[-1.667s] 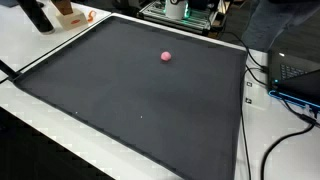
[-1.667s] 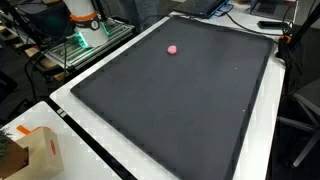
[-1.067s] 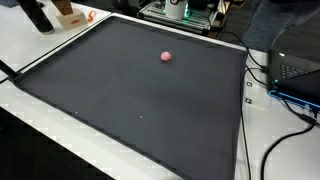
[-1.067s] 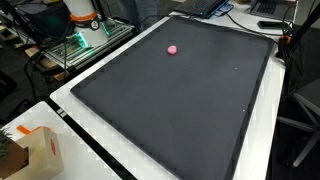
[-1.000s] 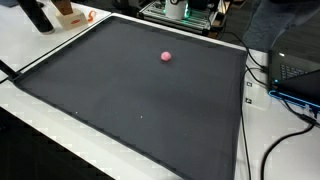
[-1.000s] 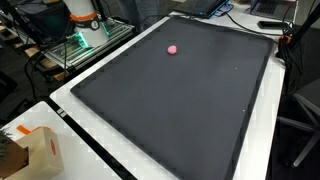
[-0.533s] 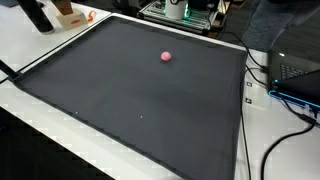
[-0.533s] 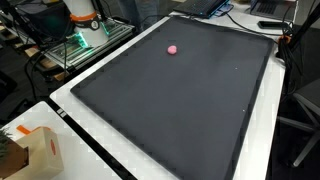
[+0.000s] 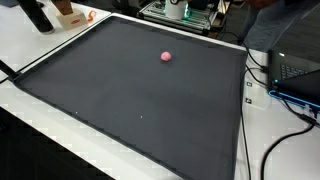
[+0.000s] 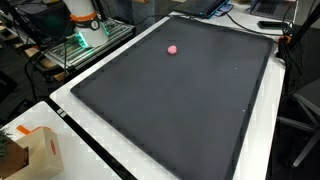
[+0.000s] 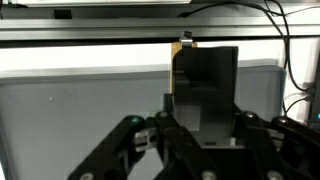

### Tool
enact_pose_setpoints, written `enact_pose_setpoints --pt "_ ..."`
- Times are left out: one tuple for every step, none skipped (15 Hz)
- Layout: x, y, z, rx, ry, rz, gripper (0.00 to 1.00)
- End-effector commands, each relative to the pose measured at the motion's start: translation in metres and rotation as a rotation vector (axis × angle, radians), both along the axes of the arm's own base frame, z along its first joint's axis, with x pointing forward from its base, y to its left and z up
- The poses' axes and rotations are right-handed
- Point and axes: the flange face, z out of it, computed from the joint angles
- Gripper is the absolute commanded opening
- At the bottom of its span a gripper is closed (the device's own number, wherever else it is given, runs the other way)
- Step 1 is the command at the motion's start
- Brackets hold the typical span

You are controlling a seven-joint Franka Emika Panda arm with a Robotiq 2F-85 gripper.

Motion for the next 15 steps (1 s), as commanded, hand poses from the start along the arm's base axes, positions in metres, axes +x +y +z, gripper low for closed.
enact_pose_setpoints --pt "0.0001 -0.0001 0.0005 0.0 0.0 0.0 0.48" --pt "0.0001 -0.0001 0.0005 0.0 0.0 0.0 0.48" --pt "0.0001 -0.0001 0.0006 0.0 0.0 0.0 0.48" --pt "0.0001 -0.0001 0.0006 0.0 0.0 0.0 0.48" --pt "0.0001 -0.0001 0.0006 0.0 0.0 0.0 0.48" --pt "0.0001 -0.0001 0.0006 0.0 0.0 0.0 0.48" --pt "0.0001 -0.0001 0.0006 0.0 0.0 0.0 0.48" --pt "0.0001 -0.0001 0.0006 0.0 0.0 0.0 0.48" --pt "0.0001 -0.0001 0.0006 0.0 0.0 0.0 0.48" --pt "0.0001 -0.0001 0.0006 0.0 0.0 0.0 0.48" --pt "0.0001 -0.0001 0.0006 0.0 0.0 0.0 0.48" --pt "0.0001 -0.0001 0.0006 0.0 0.0 0.0 0.48" --pt "0.0002 -0.0001 0.0006 0.0 0.0 0.0 0.48" --pt "0.0001 -0.0001 0.0006 0.0 0.0 0.0 0.48" --pt "0.0001 -0.0001 0.0006 0.0 0.0 0.0 0.23"
